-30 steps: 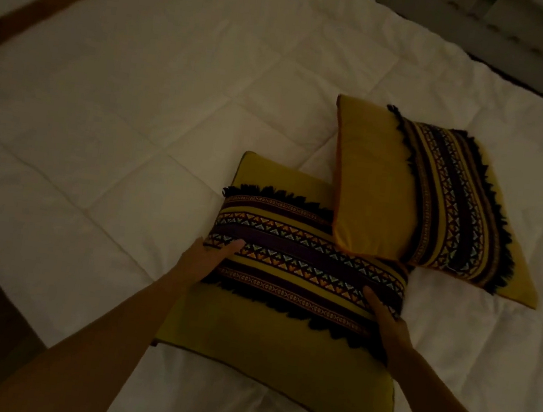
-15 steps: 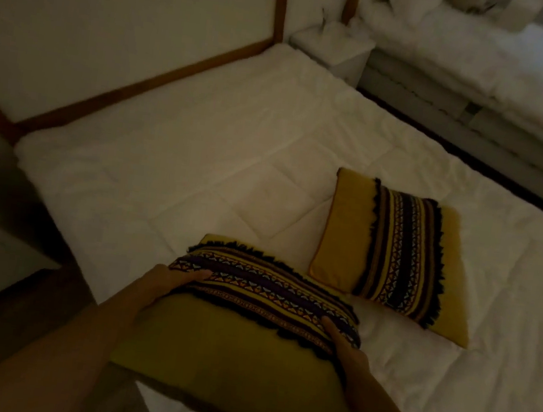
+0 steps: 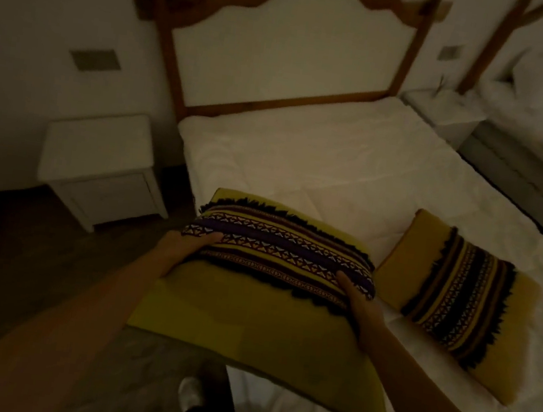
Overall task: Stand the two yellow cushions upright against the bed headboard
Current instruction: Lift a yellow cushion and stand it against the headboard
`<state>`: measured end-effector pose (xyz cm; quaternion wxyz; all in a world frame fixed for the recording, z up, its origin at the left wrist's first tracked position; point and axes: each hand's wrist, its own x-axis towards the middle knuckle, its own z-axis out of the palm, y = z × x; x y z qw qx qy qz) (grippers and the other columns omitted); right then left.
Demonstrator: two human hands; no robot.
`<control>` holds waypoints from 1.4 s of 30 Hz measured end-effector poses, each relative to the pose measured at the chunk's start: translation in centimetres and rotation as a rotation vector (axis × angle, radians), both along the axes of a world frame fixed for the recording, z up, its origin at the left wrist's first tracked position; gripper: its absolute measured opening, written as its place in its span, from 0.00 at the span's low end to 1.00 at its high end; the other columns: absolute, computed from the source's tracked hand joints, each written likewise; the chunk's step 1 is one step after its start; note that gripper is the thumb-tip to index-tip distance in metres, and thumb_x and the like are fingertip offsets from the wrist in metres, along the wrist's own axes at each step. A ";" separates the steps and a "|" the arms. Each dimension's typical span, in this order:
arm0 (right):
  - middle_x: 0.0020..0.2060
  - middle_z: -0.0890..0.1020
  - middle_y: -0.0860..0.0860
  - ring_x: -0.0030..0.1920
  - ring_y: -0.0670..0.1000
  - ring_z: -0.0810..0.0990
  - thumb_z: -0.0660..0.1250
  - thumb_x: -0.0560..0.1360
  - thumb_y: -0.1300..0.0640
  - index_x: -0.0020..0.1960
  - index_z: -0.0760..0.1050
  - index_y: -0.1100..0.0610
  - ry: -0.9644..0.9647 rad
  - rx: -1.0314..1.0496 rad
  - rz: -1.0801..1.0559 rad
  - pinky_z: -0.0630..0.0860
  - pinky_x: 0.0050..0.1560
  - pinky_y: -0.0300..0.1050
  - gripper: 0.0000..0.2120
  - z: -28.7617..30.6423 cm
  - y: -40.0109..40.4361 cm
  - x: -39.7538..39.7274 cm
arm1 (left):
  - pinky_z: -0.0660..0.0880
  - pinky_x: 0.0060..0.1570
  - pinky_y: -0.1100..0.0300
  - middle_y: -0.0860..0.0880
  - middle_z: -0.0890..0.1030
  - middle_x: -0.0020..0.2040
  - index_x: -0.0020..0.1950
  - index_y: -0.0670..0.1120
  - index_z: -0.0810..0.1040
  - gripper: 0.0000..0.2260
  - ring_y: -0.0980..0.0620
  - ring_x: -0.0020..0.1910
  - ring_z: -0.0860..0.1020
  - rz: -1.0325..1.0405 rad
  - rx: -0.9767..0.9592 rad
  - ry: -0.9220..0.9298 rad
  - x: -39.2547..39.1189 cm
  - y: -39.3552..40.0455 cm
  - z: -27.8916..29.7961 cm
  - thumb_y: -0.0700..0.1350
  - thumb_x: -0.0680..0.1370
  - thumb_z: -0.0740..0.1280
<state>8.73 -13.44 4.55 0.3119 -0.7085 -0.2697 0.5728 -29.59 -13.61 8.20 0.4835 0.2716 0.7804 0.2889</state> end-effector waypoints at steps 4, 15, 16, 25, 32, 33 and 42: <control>0.56 0.86 0.59 0.53 0.64 0.86 0.81 0.63 0.35 0.66 0.77 0.56 0.004 0.083 0.053 0.82 0.57 0.65 0.39 2.8 0.4 -3.7 | 0.83 0.42 0.50 0.44 0.81 0.57 0.72 0.43 0.71 0.59 0.44 0.48 0.82 0.100 0.025 -0.072 -4.2 -1.6 0.1 0.70 0.47 0.81; 0.61 0.84 0.56 0.58 0.61 0.85 0.77 0.65 0.31 0.72 0.74 0.51 -0.183 0.421 0.075 0.83 0.57 0.64 0.42 8.7 6.8 -16.7 | 0.82 0.50 0.52 0.48 0.82 0.58 0.70 0.51 0.73 0.52 0.48 0.52 0.82 0.197 0.325 -0.245 -16.5 1.8 4.5 0.72 0.51 0.78; 0.62 0.84 0.55 0.59 0.61 0.84 0.76 0.65 0.30 0.72 0.74 0.51 -0.210 0.464 0.078 0.82 0.59 0.64 0.43 9.4 7.4 -17.7 | 0.81 0.46 0.55 0.49 0.82 0.57 0.70 0.51 0.73 0.51 0.49 0.50 0.82 0.190 0.360 -0.237 -17.4 2.4 5.2 0.72 0.52 0.78; 0.65 0.81 0.57 0.62 0.59 0.81 0.72 0.69 0.36 0.75 0.70 0.55 -0.333 0.720 0.060 0.80 0.62 0.58 0.40 14.8 17.9 -22.9 | 0.82 0.43 0.58 0.51 0.83 0.57 0.69 0.51 0.75 0.45 0.51 0.52 0.83 0.070 0.569 -0.235 -23.4 12.4 10.6 0.66 0.56 0.81; 0.57 0.81 0.50 0.59 0.59 0.82 0.70 0.69 0.34 0.72 0.71 0.53 -0.271 0.720 0.082 0.81 0.52 0.52 0.38 14.4 32.0 -26.1 | 0.80 0.56 0.42 0.46 0.85 0.57 0.65 0.52 0.78 0.43 0.42 0.55 0.83 -0.052 0.431 -0.361 -28.0 26.5 10.6 0.58 0.53 0.85; 0.58 0.81 0.50 0.57 0.58 0.81 0.69 0.69 0.32 0.73 0.71 0.52 -0.244 0.697 0.078 0.79 0.50 0.50 0.39 13.9 34.7 -26.8 | 0.79 0.58 0.40 0.46 0.85 0.58 0.66 0.52 0.77 0.43 0.41 0.57 0.83 -0.059 0.419 -0.372 -28.5 28.9 10.0 0.57 0.53 0.86; 0.60 0.76 0.54 0.56 0.58 0.78 0.60 0.76 0.29 0.79 0.66 0.48 -0.058 0.390 0.025 0.78 0.51 0.54 0.37 8.5 53.9 -30.7 | 0.83 0.47 0.47 0.50 0.87 0.52 0.61 0.54 0.79 0.39 0.47 0.50 0.85 -0.005 0.419 -0.450 -31.1 47.1 5.2 0.55 0.52 0.86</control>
